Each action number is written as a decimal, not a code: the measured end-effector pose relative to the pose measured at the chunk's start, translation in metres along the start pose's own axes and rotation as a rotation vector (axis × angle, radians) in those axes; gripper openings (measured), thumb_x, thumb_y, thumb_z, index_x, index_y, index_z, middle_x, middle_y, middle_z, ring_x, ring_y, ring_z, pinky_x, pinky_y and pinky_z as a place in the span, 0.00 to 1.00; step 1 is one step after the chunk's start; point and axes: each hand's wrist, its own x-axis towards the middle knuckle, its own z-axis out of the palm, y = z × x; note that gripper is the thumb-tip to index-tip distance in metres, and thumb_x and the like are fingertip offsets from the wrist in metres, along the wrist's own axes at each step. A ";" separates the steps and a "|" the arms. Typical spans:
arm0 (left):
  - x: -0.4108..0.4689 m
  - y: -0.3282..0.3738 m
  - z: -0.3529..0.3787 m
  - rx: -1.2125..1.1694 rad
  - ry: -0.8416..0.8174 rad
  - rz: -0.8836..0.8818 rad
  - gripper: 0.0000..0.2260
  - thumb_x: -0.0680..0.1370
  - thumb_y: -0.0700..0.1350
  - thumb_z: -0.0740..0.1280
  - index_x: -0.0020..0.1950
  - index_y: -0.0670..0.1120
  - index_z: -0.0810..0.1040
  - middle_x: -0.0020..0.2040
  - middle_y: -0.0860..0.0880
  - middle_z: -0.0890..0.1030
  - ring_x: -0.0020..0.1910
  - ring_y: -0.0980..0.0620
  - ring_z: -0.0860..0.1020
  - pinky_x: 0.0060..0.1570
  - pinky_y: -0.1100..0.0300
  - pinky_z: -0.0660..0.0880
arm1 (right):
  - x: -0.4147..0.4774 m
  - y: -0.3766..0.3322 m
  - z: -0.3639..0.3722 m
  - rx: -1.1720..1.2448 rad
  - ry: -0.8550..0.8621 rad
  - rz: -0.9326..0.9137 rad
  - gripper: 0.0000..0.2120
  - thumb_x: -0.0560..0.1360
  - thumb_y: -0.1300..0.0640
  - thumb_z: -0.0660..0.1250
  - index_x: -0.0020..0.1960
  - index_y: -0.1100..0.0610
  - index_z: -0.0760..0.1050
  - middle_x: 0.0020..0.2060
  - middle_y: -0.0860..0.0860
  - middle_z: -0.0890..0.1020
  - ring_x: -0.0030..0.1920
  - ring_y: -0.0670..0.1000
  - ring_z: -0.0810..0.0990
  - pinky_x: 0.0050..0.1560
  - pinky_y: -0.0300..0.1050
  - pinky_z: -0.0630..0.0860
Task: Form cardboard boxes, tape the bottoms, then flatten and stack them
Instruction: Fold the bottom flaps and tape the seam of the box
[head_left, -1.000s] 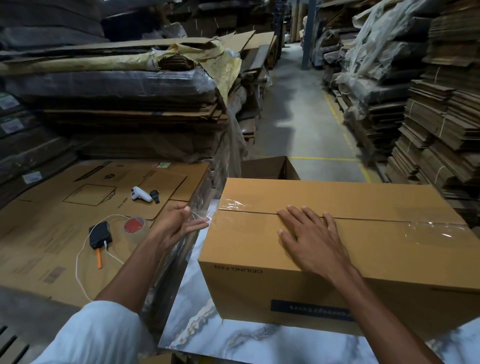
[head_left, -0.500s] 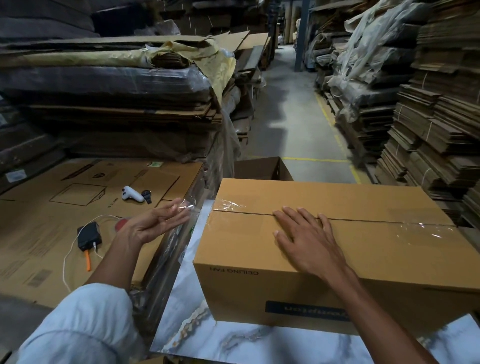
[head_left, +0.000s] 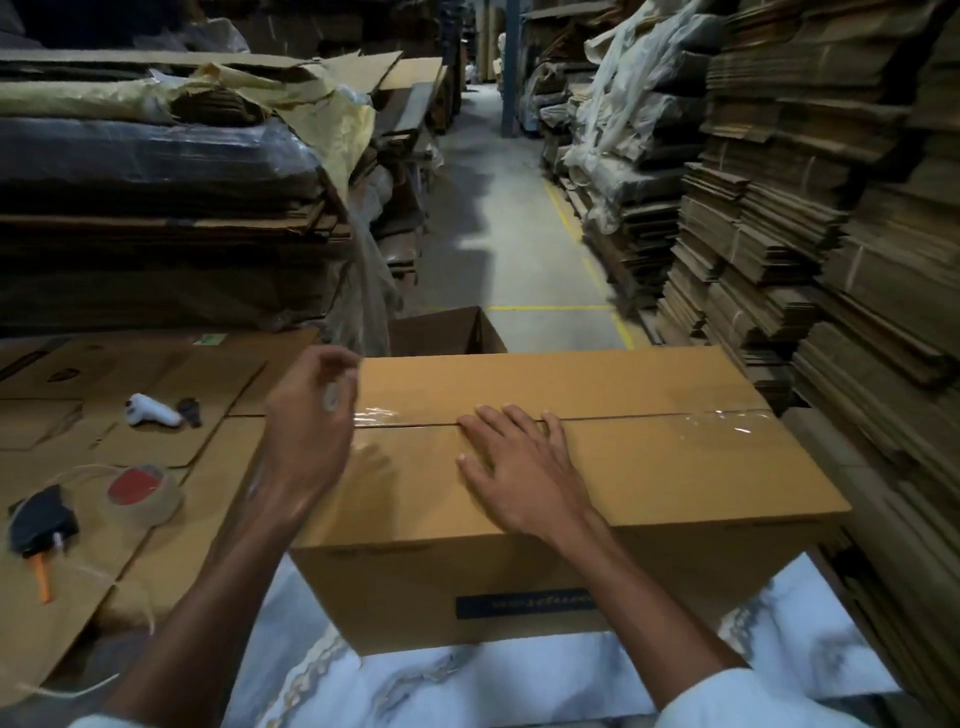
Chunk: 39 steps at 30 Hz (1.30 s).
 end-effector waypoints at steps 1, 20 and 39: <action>-0.010 0.015 0.019 0.035 -0.202 0.071 0.09 0.82 0.44 0.66 0.62 0.50 0.77 0.58 0.55 0.79 0.57 0.59 0.75 0.55 0.66 0.71 | -0.001 0.000 -0.002 0.012 0.024 -0.012 0.25 0.83 0.39 0.51 0.77 0.44 0.62 0.78 0.45 0.65 0.79 0.50 0.58 0.79 0.63 0.45; -0.052 0.054 0.121 0.466 -0.655 0.184 0.34 0.76 0.71 0.40 0.76 0.57 0.62 0.80 0.52 0.61 0.80 0.48 0.54 0.77 0.40 0.49 | -0.045 0.181 -0.075 0.016 0.406 0.468 0.18 0.74 0.44 0.73 0.56 0.55 0.80 0.51 0.53 0.82 0.53 0.53 0.77 0.53 0.55 0.79; -0.055 0.051 0.122 0.448 -0.629 0.145 0.28 0.80 0.69 0.47 0.76 0.58 0.63 0.80 0.54 0.61 0.81 0.50 0.53 0.79 0.40 0.49 | -0.021 0.173 -0.093 -0.068 0.327 0.636 0.13 0.73 0.57 0.77 0.36 0.59 0.75 0.36 0.56 0.80 0.36 0.57 0.80 0.36 0.50 0.81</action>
